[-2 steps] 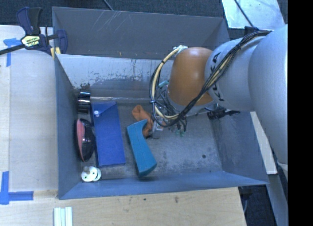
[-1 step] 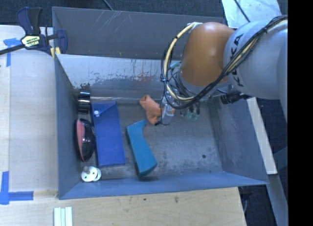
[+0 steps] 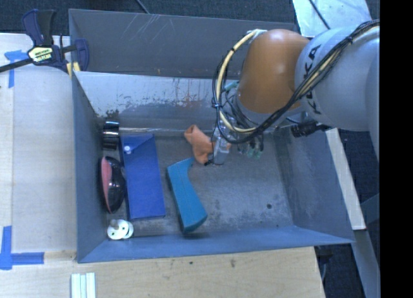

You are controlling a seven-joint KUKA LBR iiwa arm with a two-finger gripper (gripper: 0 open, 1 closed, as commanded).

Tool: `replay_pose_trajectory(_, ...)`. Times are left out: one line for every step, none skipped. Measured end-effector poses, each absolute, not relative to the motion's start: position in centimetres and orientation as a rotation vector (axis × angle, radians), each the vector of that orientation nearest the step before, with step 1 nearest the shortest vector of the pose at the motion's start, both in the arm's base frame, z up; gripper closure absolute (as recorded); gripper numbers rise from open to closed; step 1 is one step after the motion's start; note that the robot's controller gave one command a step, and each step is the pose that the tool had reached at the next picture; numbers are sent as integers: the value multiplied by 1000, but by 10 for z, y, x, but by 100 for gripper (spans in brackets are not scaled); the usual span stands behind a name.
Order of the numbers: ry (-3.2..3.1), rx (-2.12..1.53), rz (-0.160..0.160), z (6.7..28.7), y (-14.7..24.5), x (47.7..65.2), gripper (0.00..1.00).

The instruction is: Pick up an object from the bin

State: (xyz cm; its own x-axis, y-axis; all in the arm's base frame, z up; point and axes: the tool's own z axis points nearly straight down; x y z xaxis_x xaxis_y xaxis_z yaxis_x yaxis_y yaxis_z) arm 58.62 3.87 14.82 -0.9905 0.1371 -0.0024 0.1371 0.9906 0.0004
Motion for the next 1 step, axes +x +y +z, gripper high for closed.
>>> replay_pose_trajectory(3131,217,1,226,56,589,100)
